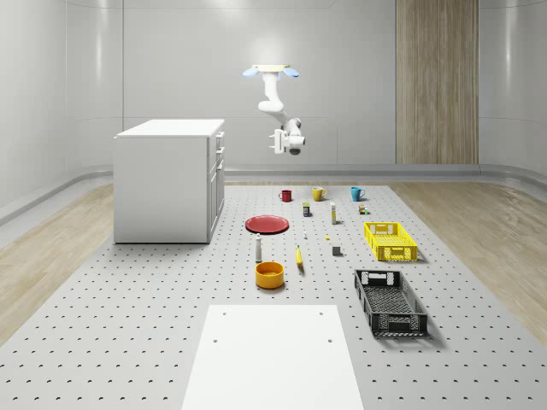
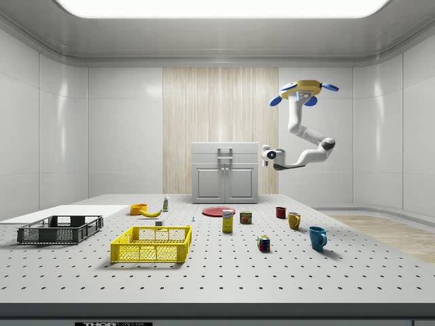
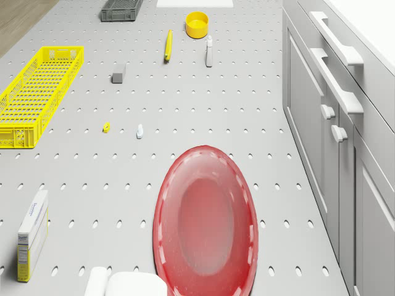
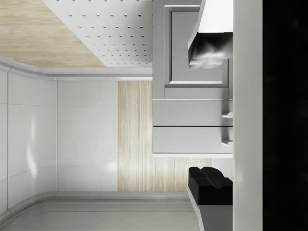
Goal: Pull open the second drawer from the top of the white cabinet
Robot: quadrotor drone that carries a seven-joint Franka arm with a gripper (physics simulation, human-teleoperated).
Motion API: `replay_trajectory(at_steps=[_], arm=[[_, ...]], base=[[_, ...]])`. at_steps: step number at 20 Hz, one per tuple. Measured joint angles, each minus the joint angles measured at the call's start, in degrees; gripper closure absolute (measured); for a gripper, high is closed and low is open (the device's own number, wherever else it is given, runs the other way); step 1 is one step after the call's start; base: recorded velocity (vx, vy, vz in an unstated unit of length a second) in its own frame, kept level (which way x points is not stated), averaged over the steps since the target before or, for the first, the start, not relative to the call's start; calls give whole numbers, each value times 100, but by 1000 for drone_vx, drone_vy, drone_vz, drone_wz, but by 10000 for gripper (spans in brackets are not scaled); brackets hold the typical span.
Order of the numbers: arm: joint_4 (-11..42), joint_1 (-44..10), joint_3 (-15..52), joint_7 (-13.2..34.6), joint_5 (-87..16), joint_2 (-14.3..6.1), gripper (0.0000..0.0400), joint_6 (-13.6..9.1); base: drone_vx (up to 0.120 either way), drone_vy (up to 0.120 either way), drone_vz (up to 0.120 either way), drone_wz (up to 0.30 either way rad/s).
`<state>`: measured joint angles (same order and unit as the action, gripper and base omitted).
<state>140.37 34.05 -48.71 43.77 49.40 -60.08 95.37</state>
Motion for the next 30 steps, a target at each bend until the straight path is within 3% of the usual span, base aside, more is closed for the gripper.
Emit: replay_trajectory(at_steps=[14, 30], arm=[[30, 218, -72, 152, -182, -231, 100, 204], [57, 407, -131, 294, -353, -442, 100, 384]], base=[[120, -117, 0, 0], [120, 0, 0, 0]])
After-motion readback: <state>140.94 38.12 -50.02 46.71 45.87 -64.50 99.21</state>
